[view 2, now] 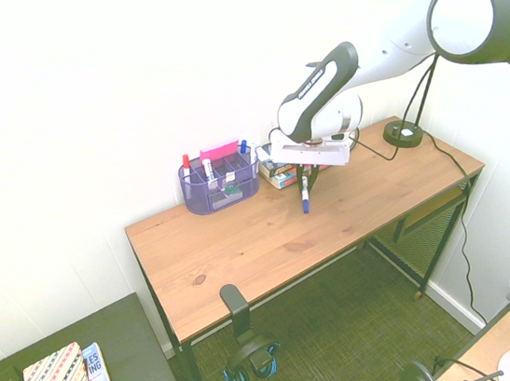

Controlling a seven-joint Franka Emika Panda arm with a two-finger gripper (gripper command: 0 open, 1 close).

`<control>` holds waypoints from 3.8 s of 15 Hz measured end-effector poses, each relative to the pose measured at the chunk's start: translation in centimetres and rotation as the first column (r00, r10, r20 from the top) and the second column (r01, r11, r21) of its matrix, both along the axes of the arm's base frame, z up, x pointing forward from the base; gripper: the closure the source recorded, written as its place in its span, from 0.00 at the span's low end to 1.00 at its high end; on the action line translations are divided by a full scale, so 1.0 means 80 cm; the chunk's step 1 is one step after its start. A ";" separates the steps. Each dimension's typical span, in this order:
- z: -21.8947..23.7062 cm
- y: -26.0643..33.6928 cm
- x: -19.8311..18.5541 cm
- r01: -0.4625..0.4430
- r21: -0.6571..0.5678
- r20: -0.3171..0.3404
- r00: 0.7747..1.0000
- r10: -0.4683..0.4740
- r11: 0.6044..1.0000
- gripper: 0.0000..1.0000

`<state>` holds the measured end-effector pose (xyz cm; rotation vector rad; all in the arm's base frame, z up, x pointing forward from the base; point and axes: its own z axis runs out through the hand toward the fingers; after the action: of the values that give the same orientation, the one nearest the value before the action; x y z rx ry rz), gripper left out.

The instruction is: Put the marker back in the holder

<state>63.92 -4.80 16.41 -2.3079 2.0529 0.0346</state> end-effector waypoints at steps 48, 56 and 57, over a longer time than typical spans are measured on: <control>0.172 0.288 0.110 -0.183 0.258 0.005 0.982 0.188 0.949 1.00; 0.165 0.287 0.114 -0.181 0.247 -0.027 0.981 0.193 0.952 0.00; 0.166 0.287 0.115 -0.182 0.246 -0.027 0.981 0.194 0.952 0.00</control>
<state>73.13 18.17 29.68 -2.3583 1.7280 0.3361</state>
